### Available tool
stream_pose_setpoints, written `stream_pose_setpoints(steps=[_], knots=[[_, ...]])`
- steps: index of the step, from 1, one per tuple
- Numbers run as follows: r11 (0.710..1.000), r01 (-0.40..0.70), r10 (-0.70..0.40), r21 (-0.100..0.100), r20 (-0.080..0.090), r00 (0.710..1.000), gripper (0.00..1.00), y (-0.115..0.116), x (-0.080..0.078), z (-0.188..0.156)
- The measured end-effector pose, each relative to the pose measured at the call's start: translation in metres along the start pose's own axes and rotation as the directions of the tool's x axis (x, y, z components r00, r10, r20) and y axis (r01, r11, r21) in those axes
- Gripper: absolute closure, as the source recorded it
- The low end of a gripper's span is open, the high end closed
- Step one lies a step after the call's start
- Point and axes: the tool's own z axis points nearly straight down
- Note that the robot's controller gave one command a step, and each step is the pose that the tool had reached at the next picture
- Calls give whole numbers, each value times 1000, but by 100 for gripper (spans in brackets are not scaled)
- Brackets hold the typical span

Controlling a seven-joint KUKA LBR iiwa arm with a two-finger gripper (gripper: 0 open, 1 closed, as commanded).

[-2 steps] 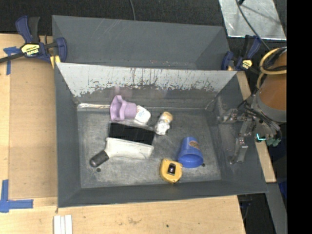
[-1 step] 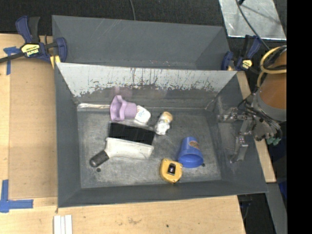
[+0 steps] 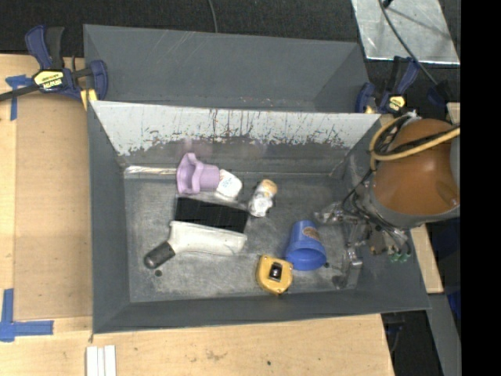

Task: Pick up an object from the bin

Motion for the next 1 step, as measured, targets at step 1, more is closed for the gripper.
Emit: stream_pose_setpoints(steps=[1], knots=[[1000, -2, 2, -1, 2, 1000, 0, 21, 6, 14]])
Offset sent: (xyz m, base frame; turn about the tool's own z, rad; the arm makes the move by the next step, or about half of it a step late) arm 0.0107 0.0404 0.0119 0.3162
